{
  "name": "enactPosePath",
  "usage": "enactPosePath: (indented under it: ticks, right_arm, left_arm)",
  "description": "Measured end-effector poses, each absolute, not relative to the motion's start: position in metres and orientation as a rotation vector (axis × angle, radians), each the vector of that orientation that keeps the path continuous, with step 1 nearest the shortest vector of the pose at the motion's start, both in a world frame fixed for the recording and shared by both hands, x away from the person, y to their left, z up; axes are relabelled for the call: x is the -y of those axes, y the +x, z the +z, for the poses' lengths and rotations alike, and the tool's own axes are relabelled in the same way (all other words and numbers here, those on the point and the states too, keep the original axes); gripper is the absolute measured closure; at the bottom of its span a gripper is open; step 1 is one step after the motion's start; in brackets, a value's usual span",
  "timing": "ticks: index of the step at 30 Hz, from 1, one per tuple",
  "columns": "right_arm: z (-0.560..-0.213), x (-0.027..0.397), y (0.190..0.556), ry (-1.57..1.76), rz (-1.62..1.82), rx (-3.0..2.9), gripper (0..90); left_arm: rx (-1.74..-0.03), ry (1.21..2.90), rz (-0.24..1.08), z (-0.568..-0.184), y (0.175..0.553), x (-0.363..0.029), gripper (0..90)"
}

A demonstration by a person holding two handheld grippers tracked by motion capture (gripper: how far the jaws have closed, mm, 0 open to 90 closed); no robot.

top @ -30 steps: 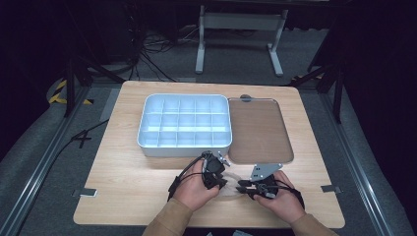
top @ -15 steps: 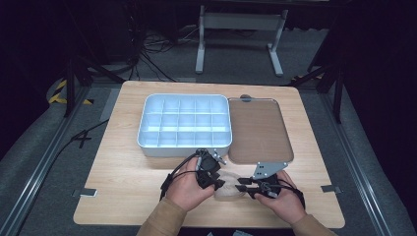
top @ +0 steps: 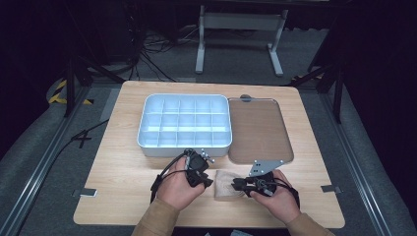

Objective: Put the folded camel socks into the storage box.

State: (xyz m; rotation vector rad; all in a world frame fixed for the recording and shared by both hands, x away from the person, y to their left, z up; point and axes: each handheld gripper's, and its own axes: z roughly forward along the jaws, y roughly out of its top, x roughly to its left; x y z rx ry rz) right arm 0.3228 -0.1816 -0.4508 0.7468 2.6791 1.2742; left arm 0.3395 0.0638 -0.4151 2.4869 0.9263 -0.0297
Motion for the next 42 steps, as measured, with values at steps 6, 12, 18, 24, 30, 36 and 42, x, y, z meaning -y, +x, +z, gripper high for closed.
enactPosePath:
  ticks: [6, 12, 18, 24, 30, 36, 42]
  right_arm:
    - [-0.455, 0.175, 0.328, 0.773, 1.244, -2.709, 86.9]
    - [-0.465, 0.173, 0.336, 0.799, 1.139, -2.736, 89.6]
    - [-0.467, 0.174, 0.336, 0.747, 1.142, -2.744, 89.9]
    - [-0.47, 0.177, 0.334, 0.706, 1.165, -2.728, 89.9]
    - [-0.473, 0.18, 0.334, 0.688, 1.206, -2.716, 90.0]
    - [-0.475, 0.182, 0.331, 0.677, 1.218, -2.693, 90.0]
    - [-0.474, 0.18, 0.328, 0.657, 1.189, -2.675, 90.0]
  left_arm:
    - [-0.957, 2.497, -0.046, -0.422, 0.337, -0.067, 71.5]
    - [-0.928, 2.523, -0.042, -0.43, 0.338, -0.065, 70.3]
    - [-0.895, 2.552, -0.021, -0.437, 0.339, -0.058, 72.2]
    - [-0.85, 2.568, 0.003, -0.444, 0.343, -0.049, 74.1]
    - [-0.819, 2.605, 0.009, -0.448, 0.346, -0.041, 74.5]
    - [-0.776, 2.632, 0.034, -0.448, 0.347, -0.033, 74.5]
    - [-0.739, 2.612, 0.061, -0.442, 0.348, -0.027, 70.6]
